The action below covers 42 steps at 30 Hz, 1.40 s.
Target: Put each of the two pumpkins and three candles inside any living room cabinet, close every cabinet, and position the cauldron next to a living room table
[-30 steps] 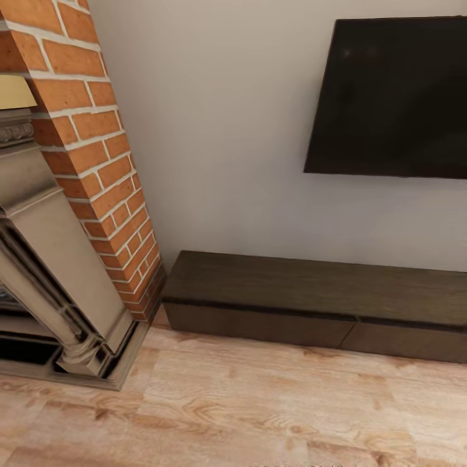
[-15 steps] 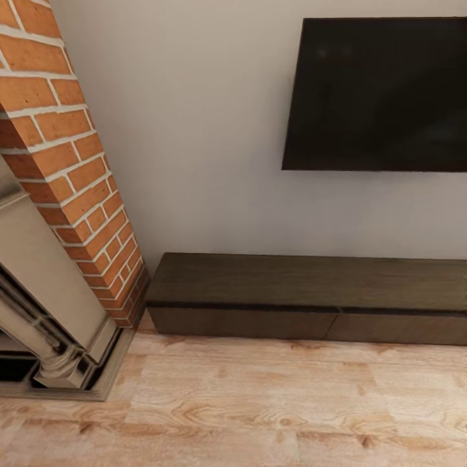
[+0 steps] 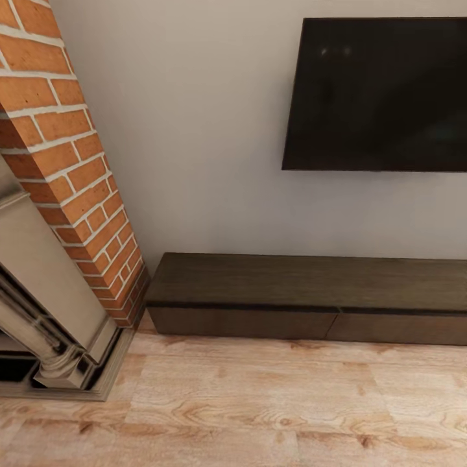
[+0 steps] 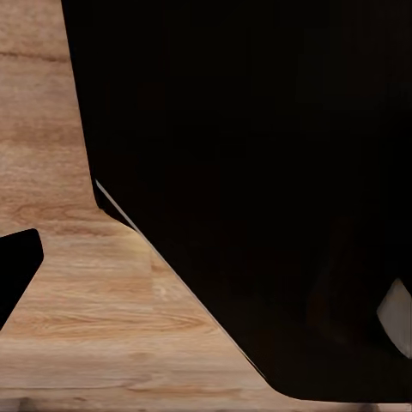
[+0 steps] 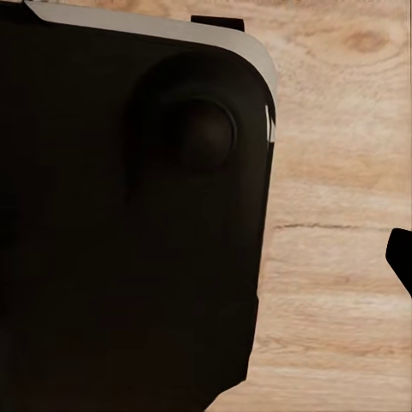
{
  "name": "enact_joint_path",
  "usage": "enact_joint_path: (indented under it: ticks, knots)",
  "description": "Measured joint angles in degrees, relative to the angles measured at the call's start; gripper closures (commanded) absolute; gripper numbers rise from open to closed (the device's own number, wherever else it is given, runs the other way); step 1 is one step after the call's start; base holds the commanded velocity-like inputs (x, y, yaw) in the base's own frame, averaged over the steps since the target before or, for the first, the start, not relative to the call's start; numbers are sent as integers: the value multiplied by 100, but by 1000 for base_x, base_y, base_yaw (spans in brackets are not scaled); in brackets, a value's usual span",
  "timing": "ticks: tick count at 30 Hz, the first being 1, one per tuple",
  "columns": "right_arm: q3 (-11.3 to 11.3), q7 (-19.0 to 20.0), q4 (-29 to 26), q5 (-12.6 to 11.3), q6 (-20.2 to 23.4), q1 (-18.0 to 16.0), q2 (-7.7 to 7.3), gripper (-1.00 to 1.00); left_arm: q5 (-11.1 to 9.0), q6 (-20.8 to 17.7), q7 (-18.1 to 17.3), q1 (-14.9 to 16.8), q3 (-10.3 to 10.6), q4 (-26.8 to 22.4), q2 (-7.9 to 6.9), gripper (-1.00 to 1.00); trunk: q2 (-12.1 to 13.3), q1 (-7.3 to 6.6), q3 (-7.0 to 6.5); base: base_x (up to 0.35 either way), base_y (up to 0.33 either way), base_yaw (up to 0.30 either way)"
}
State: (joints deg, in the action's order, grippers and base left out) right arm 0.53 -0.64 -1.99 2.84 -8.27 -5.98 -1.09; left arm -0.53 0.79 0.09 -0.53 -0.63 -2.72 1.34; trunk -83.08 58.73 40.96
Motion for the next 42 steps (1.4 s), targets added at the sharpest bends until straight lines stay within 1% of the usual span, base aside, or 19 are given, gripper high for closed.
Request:
enact_joint_path:
  ticks: [7,10,13,19,21,22,23,24,25,26,27,28,30,31,33,34,37,39,42]
  knots:
    - [-6,2,-10,-3,-5,0,-6,-100,-7,0,23,0,-49,-74,-42,-100,0,0,0,0,0,0]
    - [-6,-3,-60,8,-7,0,-58,-100,5,-11,40,1,-74,-491,-154,-100,0,0,0,0,0,0]
    - [9,-5,-133,21,-7,0,-65,-100,6,-13,43,0,-77,-693,-191,-100,0,0,0,0,0,0]
    - [16,-6,-201,20,7,0,-57,-100,0,-3,11,0,-79,-750,-190,-100,0,0,0,0,0,0]
    - [18,-6,-211,25,-24,0,-66,-100,-1,2,-6,5,-71,-831,-124,-100,0,0,0,0,0,0]
    - [20,-12,-193,23,-179,0,-50,-100,11,-22,-643,16,-39,-1227,143,-100,0,0,0,0,0,0]
    - [18,-13,-188,21,-204,0,-53,-100,5,-54,-1442,48,-26,-2067,309,-100,0,0,0,0,0,0]
    - [18,-12,-192,19,-209,0,-59,-100,64,-102,-1713,62,-49,-2805,255,-100,0,0,1,0,0,0]
    - [16,-12,-197,18,-213,0,-65,-100,25,-173,-2162,86,-57,-3470,192,-100,0,0,-1,0,0,0]
    - [4,-14,-219,16,-221,0,-82,-100,-19,-852,-3235,229,-32,-4362,329,-100,0,0,0,0,0,0]
    - [2,-14,-222,16,-222,0,-84,-100,-82,-1035,-4120,330,-27,-5156,453,-100,0,0,-1,0,0,0]
    - [-2,-14,-225,15,-224,0,-87,-100,-151,-1396,-4407,438,-26,-5340,475,-100,0,0,-1,0,0,0]
    - [-8,-15,-229,15,-226,0,-86,-100,-465,-2161,-4718,825,-22,-5926,490,-100,0,0,-1,0,0,0]
    - [-1,-15,-230,15,-227,0,-84,-100,-803,-2635,-4836,1162,-19,-6185,486,-100,0,0,-1,0,0,0]
    - [10,-15,-231,20,-227,0,-79,-100,-1303,-3028,-4917,1722,-19,-6342,459,-100,0,0,-1,0,0,0]
    - [12,-15,-231,21,-227,0,-78,-100,-1415,-3087,-4931,1893,-18,-6352,450,-100,0,0,-1,0,0,0]
    - [16,-15,-242,29,-227,0,-80,-100,-1921,-3247,-5004,2658,-17,-6319,422,-100,0,0,-1,0,0,0]
    - [17,-15,-264,31,-227,0,-88,-100,-2063,-3267,-5103,2951,-18,-6311,416,-100,0,0,-1,0,0,0]
    - [18,-15,-293,32,-227,0,-86,-100,-2145,-3234,-5251,3196,-25,-6344,416,-100,0,0,0,0,0,0]
